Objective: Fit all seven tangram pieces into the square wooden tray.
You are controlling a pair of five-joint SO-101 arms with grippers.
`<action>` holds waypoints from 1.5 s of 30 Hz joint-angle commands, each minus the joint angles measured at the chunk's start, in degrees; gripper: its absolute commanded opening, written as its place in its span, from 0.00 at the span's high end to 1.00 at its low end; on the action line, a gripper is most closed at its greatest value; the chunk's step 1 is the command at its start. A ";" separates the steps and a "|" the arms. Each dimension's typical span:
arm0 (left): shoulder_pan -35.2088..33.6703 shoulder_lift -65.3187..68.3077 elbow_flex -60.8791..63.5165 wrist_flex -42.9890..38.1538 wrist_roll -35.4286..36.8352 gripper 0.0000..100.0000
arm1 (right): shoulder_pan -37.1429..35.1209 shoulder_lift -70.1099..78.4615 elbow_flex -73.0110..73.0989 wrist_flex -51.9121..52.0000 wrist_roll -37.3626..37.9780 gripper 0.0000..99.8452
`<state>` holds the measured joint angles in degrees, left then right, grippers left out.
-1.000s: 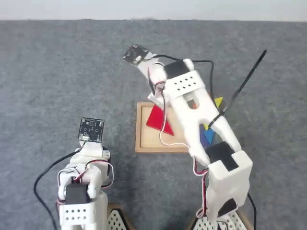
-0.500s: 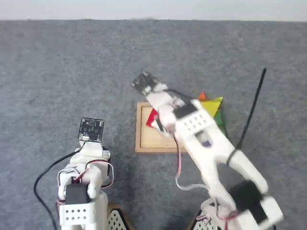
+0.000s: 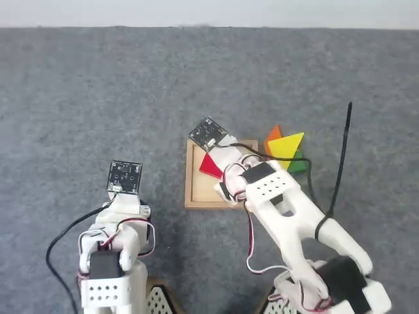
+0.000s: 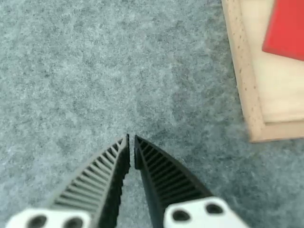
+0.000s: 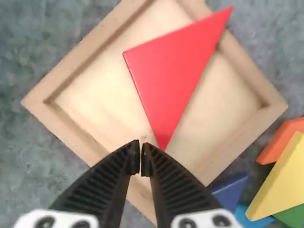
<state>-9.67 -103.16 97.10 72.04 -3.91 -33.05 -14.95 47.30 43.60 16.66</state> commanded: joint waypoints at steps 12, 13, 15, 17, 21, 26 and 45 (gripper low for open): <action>0.35 -0.97 -0.57 0.18 -0.09 0.98 | -2.86 2.33 -0.44 -4.26 -0.35 0.99; 0.35 -0.97 -0.57 0.18 -0.09 0.98 | -2.77 2.95 -0.97 -4.18 -0.35 0.99; 0.35 -0.97 -0.57 0.18 -0.09 0.98 | -1.71 4.09 -2.20 -3.82 0.35 0.99; 0.35 -0.97 -0.57 0.18 -0.09 0.98 | 0.48 5.23 -3.16 -3.82 0.97 0.99; 0.35 -0.97 -0.57 0.18 -0.09 0.98 | 4.97 7.96 -5.45 -3.74 2.46 0.99; 0.35 -0.97 -0.57 0.18 -0.09 0.98 | 6.29 11.03 -8.09 -3.74 2.46 0.99; 0.35 -0.97 -0.57 0.18 -0.09 0.98 | 13.41 25.36 -27.96 -2.95 -2.55 0.99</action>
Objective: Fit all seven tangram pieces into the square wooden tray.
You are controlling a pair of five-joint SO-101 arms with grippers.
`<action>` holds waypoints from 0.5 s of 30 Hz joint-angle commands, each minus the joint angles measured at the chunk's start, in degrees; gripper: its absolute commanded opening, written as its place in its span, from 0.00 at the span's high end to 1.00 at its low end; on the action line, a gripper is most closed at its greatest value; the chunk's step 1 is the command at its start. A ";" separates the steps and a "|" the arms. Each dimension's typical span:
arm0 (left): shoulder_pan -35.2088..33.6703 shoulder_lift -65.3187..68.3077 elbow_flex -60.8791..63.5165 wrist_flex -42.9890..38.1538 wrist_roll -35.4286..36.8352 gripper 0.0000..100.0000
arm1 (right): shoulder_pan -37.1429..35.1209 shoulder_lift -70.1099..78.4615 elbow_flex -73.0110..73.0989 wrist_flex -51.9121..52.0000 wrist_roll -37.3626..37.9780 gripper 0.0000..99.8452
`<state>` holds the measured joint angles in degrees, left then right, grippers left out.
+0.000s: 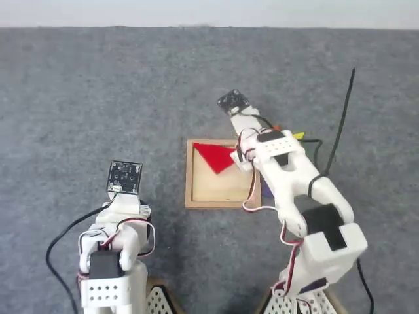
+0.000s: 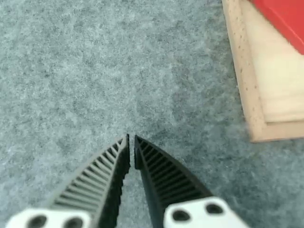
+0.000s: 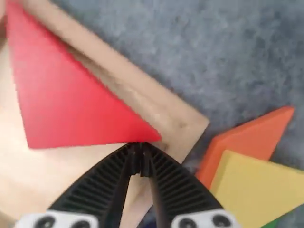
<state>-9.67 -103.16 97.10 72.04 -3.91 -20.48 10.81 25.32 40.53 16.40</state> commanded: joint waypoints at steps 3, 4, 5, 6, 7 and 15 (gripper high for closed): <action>0.35 -0.97 -0.57 0.18 -0.09 0.98 | 0.22 -0.48 -9.05 3.91 -2.90 0.99; 0.35 -0.97 -0.57 0.18 -0.09 0.98 | 0.31 -0.57 -10.20 4.97 -2.90 0.99; 0.35 -0.97 -0.57 0.18 -0.09 0.98 | 0.66 -0.57 -11.25 6.29 -2.90 0.99; 0.35 -0.97 -0.57 0.18 -0.09 0.98 | 0.92 -0.66 -12.40 7.87 -2.90 0.99; 0.35 -0.97 -0.57 0.18 -0.09 0.98 | 1.45 -1.27 -13.36 9.71 -2.99 0.99; 0.35 -0.97 -0.57 0.18 -0.09 0.98 | -1.01 -14.46 -7.65 11.74 -3.08 0.99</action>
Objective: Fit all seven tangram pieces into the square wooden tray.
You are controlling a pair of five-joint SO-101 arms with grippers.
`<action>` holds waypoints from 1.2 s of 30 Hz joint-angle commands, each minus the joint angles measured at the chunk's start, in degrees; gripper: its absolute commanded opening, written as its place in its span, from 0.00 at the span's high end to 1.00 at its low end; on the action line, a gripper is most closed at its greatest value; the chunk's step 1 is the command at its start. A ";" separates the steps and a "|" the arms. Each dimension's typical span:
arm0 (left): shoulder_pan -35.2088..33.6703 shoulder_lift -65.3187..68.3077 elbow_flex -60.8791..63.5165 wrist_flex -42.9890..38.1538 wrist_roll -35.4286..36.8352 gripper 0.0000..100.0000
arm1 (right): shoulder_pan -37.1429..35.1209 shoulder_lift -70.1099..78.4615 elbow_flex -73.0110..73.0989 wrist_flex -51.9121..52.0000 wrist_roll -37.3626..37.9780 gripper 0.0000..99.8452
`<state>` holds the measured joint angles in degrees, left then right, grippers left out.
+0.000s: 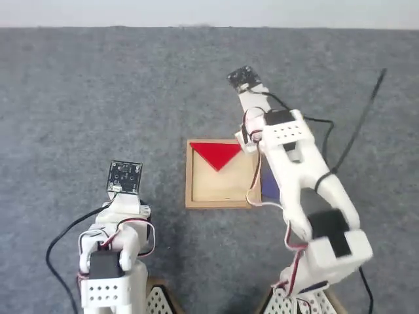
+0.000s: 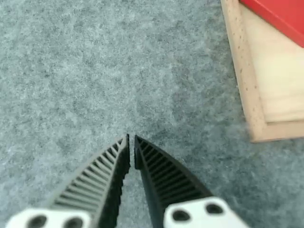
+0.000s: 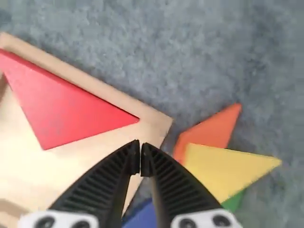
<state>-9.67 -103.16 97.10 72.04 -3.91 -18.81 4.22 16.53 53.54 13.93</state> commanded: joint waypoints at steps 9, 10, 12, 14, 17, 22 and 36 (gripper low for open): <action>0.35 -0.97 -0.57 0.18 -0.09 0.98 | -13.58 3.91 0.09 -7.34 -0.53 0.99; 0.35 -0.97 -0.57 0.18 -0.09 0.98 | -13.05 6.37 -1.41 -7.34 -0.70 0.99; 0.35 -0.97 -0.57 0.18 -0.09 0.98 | -11.91 10.33 -3.87 -7.34 -1.49 0.99; 0.35 -0.97 -0.57 0.18 -0.09 0.98 | -11.38 13.23 -5.10 -6.46 -0.88 0.99; 0.35 -0.97 -0.57 0.18 -0.09 0.98 | -10.51 13.93 -4.75 -4.26 0.35 0.99; 0.35 -0.97 -0.57 0.18 -0.09 0.98 | -8.04 13.93 -4.75 -2.68 0.62 0.99; 0.35 -0.97 -0.57 0.18 -0.09 0.98 | -5.32 11.74 -2.55 -2.95 0.26 0.99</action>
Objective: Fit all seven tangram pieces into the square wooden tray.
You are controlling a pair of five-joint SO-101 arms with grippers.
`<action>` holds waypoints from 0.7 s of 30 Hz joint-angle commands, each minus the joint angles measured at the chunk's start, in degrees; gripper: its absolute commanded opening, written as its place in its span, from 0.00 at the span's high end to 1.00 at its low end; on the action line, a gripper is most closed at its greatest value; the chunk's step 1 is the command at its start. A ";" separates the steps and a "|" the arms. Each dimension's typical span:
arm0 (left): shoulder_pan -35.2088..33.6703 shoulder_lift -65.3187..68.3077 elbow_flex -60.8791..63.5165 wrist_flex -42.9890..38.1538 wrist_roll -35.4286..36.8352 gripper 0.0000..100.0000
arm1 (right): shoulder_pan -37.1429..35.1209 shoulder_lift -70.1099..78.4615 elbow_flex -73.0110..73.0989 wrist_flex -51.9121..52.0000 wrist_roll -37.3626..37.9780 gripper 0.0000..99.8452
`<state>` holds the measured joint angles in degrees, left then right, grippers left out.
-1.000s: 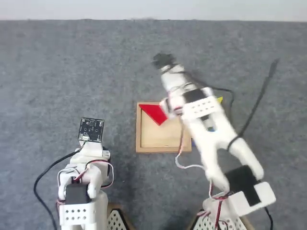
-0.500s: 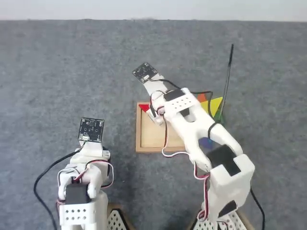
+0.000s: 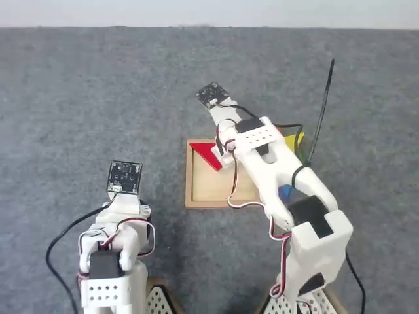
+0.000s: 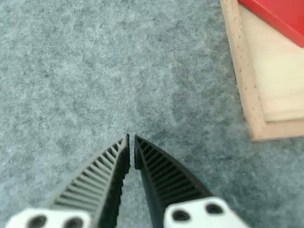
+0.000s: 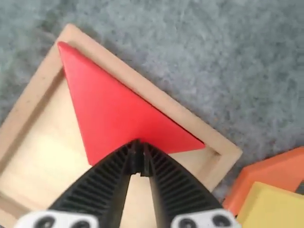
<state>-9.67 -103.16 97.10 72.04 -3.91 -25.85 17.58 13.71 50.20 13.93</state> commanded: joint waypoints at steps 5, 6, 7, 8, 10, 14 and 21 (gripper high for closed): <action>0.35 -0.97 -0.57 0.18 -0.09 0.98 | -2.42 -12.35 0.53 -1.27 0.09 0.99; 0.35 -0.97 -0.57 0.18 -0.09 0.98 | -3.30 -13.58 0.70 -2.24 0.09 0.99; 0.35 -0.97 -0.57 0.18 -0.09 0.98 | -4.00 -13.93 0.70 -3.30 0.09 0.99; 0.35 -0.97 -0.57 0.18 -0.09 0.98 | -4.62 -14.02 0.44 -4.79 0.09 0.99; 0.35 -0.97 -0.57 0.18 -0.09 0.98 | -5.76 -12.88 0.26 -8.04 0.18 0.99; 0.35 -0.97 -0.57 0.18 -0.09 0.98 | -7.69 -7.43 0.09 -14.90 0.70 0.99; 0.35 -0.97 -0.57 0.18 -0.09 0.98 | -10.95 0.13 0.18 -19.30 0.70 0.99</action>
<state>-9.67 -103.16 97.10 72.04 -3.91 -35.87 17.76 15.03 32.35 14.02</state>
